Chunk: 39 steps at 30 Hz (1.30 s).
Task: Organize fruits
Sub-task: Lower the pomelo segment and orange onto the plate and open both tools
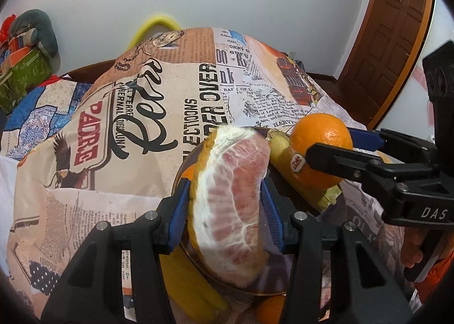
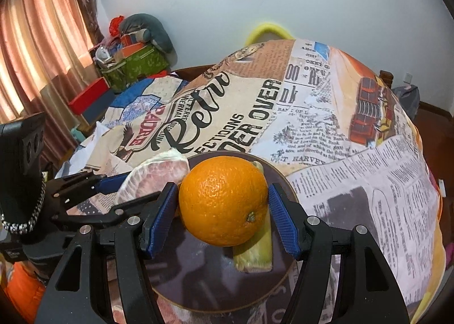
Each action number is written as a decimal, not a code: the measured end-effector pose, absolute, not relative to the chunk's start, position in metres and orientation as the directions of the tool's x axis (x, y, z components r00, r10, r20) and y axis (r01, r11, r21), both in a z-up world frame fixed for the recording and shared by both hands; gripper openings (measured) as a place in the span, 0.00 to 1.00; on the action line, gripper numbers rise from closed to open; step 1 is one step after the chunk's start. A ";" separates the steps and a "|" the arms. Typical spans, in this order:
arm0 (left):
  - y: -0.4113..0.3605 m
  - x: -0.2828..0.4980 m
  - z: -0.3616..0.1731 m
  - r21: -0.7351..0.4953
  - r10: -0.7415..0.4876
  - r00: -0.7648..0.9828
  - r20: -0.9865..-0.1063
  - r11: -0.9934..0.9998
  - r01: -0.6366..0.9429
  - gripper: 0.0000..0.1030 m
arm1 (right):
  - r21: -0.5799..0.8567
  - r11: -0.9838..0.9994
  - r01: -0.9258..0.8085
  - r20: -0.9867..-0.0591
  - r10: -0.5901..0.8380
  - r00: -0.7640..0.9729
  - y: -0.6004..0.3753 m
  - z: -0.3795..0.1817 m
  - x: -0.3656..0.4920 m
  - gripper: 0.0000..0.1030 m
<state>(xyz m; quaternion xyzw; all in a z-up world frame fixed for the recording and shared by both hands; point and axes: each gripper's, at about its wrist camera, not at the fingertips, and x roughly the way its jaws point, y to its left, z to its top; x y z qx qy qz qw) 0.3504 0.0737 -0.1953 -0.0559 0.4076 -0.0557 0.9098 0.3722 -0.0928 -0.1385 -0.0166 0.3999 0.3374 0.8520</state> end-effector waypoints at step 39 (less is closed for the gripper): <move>0.102 0.298 -0.179 -0.112 -0.060 0.673 -0.737 0.993 -0.034 0.52 | 0.181 0.790 -0.585 -0.689 0.527 0.498 -0.107 -0.127 0.352 0.62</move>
